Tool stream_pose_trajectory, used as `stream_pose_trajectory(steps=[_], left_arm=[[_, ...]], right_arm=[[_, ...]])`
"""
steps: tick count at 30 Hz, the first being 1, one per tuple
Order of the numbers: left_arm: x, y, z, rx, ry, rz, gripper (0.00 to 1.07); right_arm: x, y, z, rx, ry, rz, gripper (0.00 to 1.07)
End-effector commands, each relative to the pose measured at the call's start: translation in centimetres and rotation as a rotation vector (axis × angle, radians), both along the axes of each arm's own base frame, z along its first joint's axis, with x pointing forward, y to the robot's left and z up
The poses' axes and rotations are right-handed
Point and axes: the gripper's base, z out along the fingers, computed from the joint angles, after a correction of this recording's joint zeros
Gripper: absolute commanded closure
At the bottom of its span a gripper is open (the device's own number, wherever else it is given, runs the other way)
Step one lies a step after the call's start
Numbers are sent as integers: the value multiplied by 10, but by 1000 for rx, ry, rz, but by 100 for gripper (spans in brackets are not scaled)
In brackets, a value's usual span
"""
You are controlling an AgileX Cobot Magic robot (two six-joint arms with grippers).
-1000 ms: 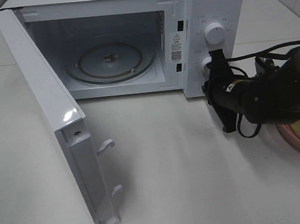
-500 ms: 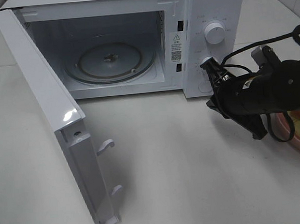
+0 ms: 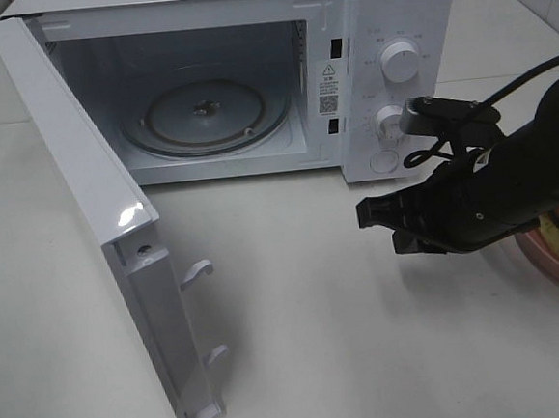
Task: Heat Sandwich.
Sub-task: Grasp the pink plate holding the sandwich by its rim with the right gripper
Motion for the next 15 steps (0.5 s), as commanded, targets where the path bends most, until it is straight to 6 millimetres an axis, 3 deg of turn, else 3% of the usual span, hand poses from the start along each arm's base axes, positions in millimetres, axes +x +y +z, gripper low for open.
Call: stream_pose_trajectory(steps=[1,10,15], left_arm=[[-4,0,0,0,-32,1,5],[-4,0,0,0,-32,1,5],[-4,0,0,0,-32,1,5]], right_arm=[[-9,-1,7,-60,14,175,98],[-27,-12,19,-222,120,440,95],[-21,-30,30,-239,239,416,90]])
